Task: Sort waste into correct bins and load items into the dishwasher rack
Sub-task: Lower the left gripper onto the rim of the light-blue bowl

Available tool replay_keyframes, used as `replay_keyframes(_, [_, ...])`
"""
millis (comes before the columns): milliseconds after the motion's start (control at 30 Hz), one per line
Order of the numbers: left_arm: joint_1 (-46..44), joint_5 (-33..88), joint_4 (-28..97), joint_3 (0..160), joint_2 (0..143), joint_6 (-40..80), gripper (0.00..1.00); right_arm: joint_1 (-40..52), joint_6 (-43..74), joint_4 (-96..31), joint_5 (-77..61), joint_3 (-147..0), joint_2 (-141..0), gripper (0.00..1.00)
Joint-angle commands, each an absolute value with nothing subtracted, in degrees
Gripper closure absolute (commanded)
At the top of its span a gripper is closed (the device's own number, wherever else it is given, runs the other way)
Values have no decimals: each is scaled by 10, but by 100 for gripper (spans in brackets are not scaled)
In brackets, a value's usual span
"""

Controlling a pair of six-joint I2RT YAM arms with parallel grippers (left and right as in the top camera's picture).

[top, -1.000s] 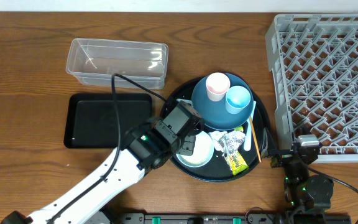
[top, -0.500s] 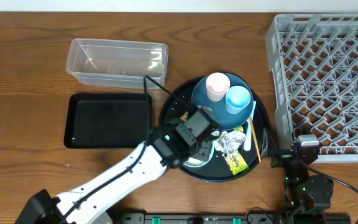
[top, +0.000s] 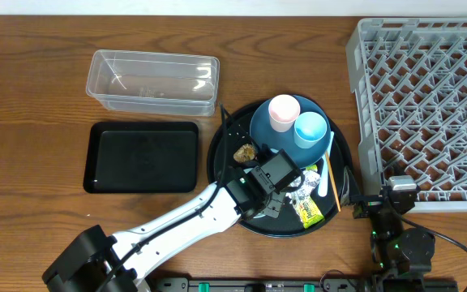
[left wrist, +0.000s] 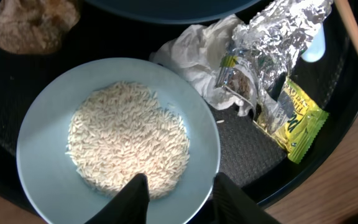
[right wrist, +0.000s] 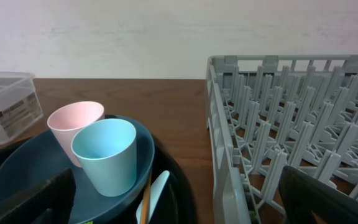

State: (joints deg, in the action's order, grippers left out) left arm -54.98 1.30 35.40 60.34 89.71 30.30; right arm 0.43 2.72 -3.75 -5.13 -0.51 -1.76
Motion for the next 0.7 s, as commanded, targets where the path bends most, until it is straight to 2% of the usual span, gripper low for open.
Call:
replay_keyframes(0, [-553,9,347,601,899,307,66,0,21,-38,-47,-3,-18,1])
replay_keyframes(667, [-585,-11,335,601,903,307,66,0,21,-38,-47,-3,-18,1])
